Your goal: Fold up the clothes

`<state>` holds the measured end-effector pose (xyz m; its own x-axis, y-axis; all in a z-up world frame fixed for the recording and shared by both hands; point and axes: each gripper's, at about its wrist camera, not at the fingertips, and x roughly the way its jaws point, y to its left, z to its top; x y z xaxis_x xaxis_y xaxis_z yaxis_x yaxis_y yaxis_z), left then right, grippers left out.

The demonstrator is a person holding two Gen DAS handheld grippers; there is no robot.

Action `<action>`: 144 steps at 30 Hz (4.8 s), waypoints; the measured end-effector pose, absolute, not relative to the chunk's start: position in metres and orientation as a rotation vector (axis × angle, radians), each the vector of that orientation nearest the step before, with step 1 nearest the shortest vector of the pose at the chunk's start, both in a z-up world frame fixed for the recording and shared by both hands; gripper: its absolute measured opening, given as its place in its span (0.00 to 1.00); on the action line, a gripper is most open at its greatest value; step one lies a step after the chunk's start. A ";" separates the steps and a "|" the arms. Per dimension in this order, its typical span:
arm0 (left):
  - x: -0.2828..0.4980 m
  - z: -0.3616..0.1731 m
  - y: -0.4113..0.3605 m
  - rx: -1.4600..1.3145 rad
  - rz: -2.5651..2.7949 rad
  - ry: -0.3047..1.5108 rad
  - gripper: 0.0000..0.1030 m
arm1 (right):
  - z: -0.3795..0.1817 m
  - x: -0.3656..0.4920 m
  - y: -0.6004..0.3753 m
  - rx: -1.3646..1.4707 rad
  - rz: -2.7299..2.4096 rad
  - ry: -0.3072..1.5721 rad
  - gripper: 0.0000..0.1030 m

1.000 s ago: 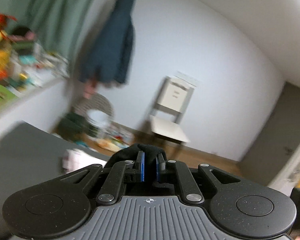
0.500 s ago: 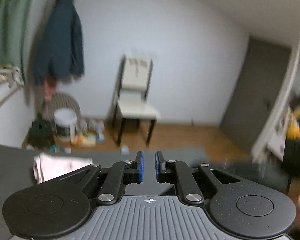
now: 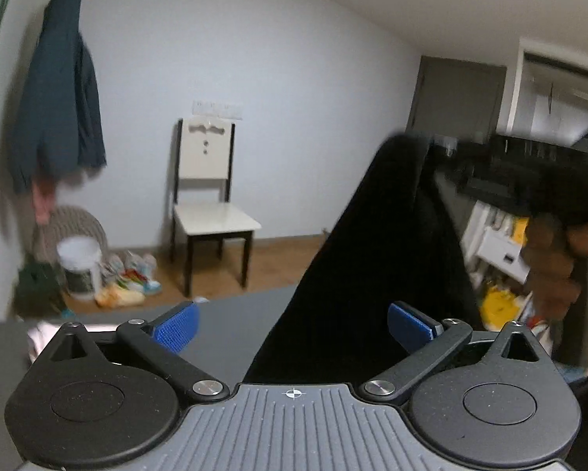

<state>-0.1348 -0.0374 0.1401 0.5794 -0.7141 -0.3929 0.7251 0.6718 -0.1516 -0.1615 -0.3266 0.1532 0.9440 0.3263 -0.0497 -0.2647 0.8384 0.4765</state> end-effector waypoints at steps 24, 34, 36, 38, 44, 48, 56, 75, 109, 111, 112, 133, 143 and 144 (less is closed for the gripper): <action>-0.190 0.104 -0.157 0.332 -0.960 0.573 0.97 | 0.159 -0.178 -0.356 0.591 0.319 0.000 0.04; -0.140 0.074 -0.132 0.268 -0.891 0.661 0.90 | 0.153 -0.183 -0.372 0.643 0.311 0.001 0.04; -0.121 0.066 -0.127 0.217 -0.908 0.684 0.90 | 0.154 -0.184 -0.371 0.635 0.311 -0.005 0.04; -0.112 0.062 -0.148 0.195 -0.931 0.684 0.90 | 0.154 -0.185 -0.370 0.621 0.309 -0.009 0.04; -0.102 0.045 -0.152 0.197 -0.947 0.667 0.90 | 0.154 -0.183 -0.370 0.623 0.312 -0.001 0.04; -0.095 0.037 -0.163 0.203 -0.936 0.694 0.90 | 0.154 -0.181 -0.365 0.610 0.306 0.007 0.04; -0.090 0.026 -0.185 0.216 -0.973 0.777 0.53 | 0.154 -0.177 -0.365 0.606 0.287 0.012 0.04; -0.064 0.000 -0.112 0.304 -0.718 0.908 0.03 | 0.137 -0.170 -0.390 0.637 0.165 0.059 0.04; -0.130 0.136 -0.019 0.419 -0.417 0.203 0.03 | 0.110 -0.279 -0.321 -0.349 0.064 0.240 0.04; -0.138 0.141 -0.016 0.408 -0.424 0.181 0.03 | 0.113 -0.286 -0.312 -0.391 0.054 0.223 0.04; -0.140 0.143 -0.014 0.400 -0.430 0.179 0.03 | 0.114 -0.288 -0.309 -0.403 0.046 0.227 0.04; 0.069 -0.066 -0.113 0.440 -0.403 0.833 0.03 | -0.060 -0.082 -0.367 -0.288 0.064 0.868 0.05; 0.162 -0.161 -0.192 0.524 -0.428 0.896 0.03 | -0.169 0.030 -0.439 -0.038 -0.077 1.096 0.05; 0.169 -0.170 -0.196 0.525 -0.420 0.903 0.03 | -0.179 0.042 -0.443 -0.036 -0.082 1.120 0.05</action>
